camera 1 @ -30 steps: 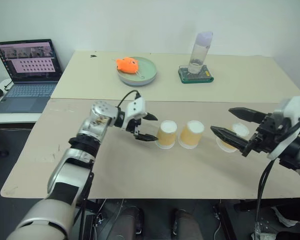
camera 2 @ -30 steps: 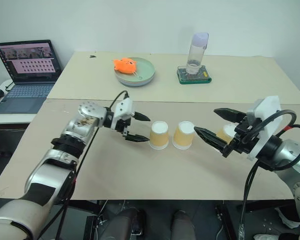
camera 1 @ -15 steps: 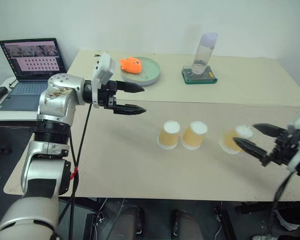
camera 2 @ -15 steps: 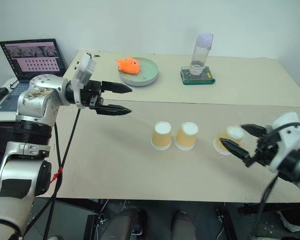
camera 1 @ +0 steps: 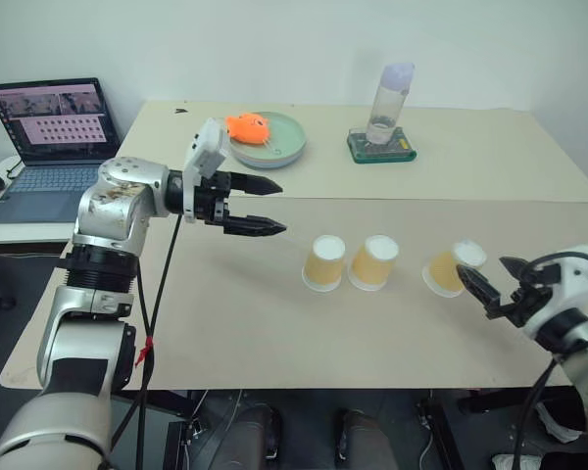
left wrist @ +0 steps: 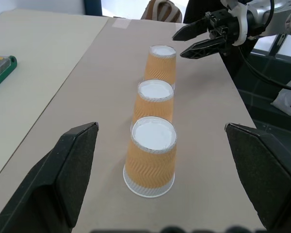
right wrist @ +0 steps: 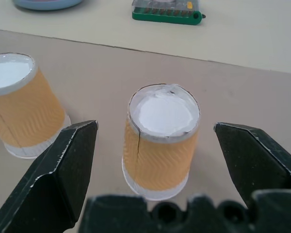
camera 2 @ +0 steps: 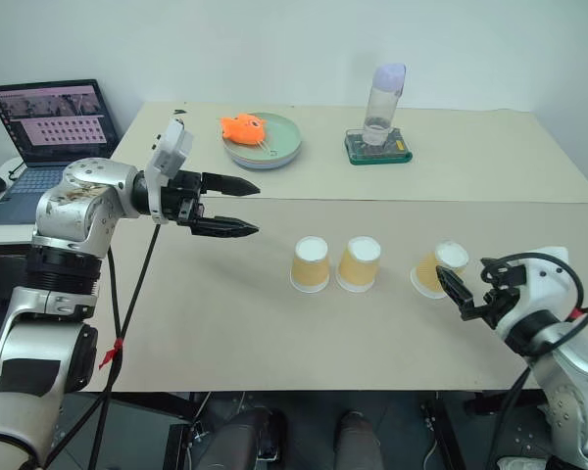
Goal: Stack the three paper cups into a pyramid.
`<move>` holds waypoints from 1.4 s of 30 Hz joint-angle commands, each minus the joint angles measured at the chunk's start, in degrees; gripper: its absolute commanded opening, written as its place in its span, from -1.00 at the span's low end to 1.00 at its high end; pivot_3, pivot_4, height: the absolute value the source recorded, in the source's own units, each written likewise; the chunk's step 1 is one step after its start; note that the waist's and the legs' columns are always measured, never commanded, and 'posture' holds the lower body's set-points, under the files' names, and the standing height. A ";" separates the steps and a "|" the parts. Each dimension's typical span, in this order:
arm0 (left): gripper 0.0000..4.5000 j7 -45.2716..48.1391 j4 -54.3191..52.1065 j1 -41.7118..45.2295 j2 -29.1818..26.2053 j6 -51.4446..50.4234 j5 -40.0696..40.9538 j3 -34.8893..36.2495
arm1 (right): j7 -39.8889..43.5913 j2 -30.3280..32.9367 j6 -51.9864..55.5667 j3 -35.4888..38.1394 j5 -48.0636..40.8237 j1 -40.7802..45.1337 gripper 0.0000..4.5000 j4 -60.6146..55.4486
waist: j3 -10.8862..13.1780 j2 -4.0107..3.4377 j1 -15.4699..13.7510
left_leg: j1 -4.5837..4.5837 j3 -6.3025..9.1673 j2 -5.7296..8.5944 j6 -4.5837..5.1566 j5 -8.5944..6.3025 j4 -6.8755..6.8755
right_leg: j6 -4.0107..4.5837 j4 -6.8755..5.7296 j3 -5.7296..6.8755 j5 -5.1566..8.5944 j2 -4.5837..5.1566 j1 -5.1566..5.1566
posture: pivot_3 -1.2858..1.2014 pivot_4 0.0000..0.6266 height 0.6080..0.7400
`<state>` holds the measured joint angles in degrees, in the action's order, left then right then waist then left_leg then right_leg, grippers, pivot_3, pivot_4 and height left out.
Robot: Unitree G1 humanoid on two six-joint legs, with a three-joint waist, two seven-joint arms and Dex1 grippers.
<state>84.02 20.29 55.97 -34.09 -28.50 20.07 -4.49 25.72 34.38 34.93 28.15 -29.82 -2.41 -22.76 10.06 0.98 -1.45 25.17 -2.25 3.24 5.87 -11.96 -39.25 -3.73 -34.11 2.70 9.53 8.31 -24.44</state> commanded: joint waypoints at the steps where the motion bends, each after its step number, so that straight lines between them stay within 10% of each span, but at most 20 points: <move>1: 0.98 0.14 -0.72 1.48 -1.17 1.40 -0.28 0.04 | -0.94 0.21 -3.50 -0.02 2.05 2.66 1.00 2.11 | 0.00 0.00 -0.02 | 0.00 0.00 0.00 0.01 0.00 0.00 | 0.00 -0.02 0.01 0.00 -0.01 0.00 | 0.03 -0.52 1.00; 20: 0.98 -1.39 -1.17 1.23 -1.10 1.17 -0.06 0.23 | -1.36 -2.78 -7.57 -7.04 6.32 9.72 1.00 11.64 | -0.01 -0.01 0.79 | -0.06 0.00 -0.01 0.00 0.03 0.00 | 0.01 -0.04 0.00 0.00 -0.06 0.05 | 0.03 -0.52 1.00; 42: 0.98 -1.71 -1.49 0.82 -1.31 1.12 -0.10 -0.37 | -1.45 2.82 -4.63 3.71 2.92 4.22 1.00 4.29 | 0.00 -0.02 0.71 | -0.06 0.00 -0.01 0.01 0.02 0.00 | 0.01 -0.04 -0.03 0.00 -0.04 0.06 | 0.03 -0.52 1.00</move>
<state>82.21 20.39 55.98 -34.62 -27.75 19.62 -5.37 24.69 35.99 29.59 29.03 -25.62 2.08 -14.88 10.06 0.96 -0.74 25.11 -2.25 3.23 5.88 -11.94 -39.24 -3.72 -34.15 2.67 9.53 8.28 -24.39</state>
